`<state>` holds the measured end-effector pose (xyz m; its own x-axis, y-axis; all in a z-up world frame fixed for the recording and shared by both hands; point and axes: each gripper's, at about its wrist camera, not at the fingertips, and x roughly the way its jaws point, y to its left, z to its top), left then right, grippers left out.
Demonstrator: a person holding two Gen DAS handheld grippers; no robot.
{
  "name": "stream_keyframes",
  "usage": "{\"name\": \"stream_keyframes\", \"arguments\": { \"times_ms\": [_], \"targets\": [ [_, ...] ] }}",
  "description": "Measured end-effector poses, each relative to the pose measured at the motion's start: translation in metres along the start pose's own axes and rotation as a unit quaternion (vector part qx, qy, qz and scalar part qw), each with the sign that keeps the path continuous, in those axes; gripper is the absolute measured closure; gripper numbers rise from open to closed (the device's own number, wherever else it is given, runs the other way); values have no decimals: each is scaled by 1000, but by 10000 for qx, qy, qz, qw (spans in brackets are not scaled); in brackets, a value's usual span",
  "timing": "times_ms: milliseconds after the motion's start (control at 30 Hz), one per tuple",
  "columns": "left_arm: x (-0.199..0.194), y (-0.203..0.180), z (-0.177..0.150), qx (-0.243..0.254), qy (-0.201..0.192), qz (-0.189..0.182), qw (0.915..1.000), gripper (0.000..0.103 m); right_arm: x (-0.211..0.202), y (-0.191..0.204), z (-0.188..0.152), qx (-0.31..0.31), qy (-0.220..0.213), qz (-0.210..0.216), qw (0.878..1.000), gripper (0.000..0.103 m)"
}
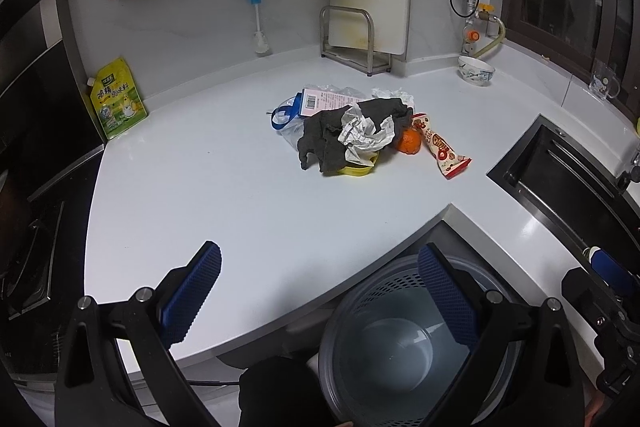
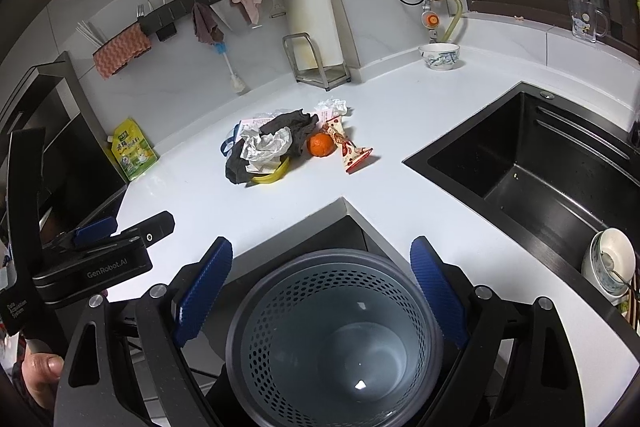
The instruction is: Collect trash
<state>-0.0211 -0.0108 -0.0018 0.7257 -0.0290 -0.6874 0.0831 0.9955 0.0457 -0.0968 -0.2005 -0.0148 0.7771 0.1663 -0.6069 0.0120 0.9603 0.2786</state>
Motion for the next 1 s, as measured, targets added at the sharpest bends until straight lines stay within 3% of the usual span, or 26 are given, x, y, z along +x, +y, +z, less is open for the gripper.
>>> {"name": "stream_keyframes", "arguments": {
  "times_ms": [1000],
  "targets": [
    [3,9,5,-51,69,67,9999,6,3,2,4,-52,-27,41,10000,17]
  ]
}}
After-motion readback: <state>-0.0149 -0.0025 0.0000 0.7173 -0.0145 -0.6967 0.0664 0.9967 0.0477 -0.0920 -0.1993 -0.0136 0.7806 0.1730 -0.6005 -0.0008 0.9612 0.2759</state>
